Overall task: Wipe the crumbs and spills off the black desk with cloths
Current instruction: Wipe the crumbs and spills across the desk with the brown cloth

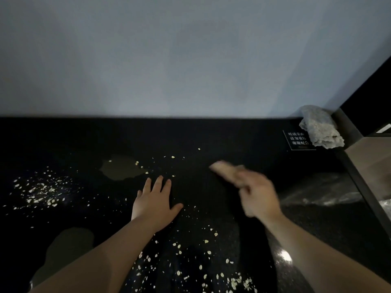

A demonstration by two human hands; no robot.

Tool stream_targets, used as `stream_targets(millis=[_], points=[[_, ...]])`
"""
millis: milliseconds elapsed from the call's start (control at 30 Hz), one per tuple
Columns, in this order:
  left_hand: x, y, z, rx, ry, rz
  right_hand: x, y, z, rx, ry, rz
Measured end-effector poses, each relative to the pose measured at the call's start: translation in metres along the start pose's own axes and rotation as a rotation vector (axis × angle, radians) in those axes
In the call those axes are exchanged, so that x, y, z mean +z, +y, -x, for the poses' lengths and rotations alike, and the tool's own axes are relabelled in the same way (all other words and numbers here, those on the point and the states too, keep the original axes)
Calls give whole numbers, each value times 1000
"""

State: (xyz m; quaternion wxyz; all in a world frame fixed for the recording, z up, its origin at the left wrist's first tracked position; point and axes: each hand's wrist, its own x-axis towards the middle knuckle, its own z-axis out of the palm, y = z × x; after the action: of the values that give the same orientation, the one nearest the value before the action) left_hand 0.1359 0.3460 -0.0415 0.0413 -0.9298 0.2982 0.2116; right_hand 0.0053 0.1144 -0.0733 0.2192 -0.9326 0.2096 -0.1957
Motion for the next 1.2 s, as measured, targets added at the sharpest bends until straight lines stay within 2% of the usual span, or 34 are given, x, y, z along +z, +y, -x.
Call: stream_targets(millis=[67,133,167,233,267,333,500,600,633,700,767,800,833,867,900,967,1000,1033,1067,1100,1133,1200], points=[[1,0,0,-5,1,-4,-19,34,-10,420,193,98],[1,1,0,-5,2,-4,-35,61,-21,786,229,196],[1,1,0,-6,1,-2,-39,68,-27,909,198,195],[1,1,-1,-5,-4,3,-41,79,-44,1012,137,143],[2,1,-1,-5,-7,7,-39,82,-55,994,98,123],[4,0,-1,-7,-9,12,-31,80,-75,831,-29,122],[12,-1,2,-21,11,-4,11,2,-55,133,-236,16],[15,-1,3,-25,21,-1,20,-44,-19,-227,-434,-58],[16,-1,3,-25,22,4,21,-44,-13,-252,-446,-52],[16,-1,4,-24,31,5,21,-25,-13,-131,-207,-85],[17,-1,5,-16,49,-13,15,0,-28,206,26,60],[17,-1,5,-10,56,-15,11,5,-34,398,34,171],[18,-1,5,-6,62,-6,13,4,-38,509,5,249],[19,-1,5,-2,66,8,16,-4,-39,500,-20,275],[20,-2,5,2,72,24,23,-14,-35,392,-26,249],[21,-4,5,13,86,43,39,-37,-17,3,-120,105],[22,-5,5,18,90,49,42,-47,-6,-178,-238,60],[21,-6,4,22,93,60,42,-53,2,-309,-356,61],[20,-6,4,25,95,75,39,-49,2,-397,-401,70],[19,-8,3,26,96,89,35,-41,-4,-406,-358,53],[17,-9,3,28,103,95,32,-30,-11,-320,-269,16],[15,-14,1,45,160,57,24,-5,-31,55,-31,39]])
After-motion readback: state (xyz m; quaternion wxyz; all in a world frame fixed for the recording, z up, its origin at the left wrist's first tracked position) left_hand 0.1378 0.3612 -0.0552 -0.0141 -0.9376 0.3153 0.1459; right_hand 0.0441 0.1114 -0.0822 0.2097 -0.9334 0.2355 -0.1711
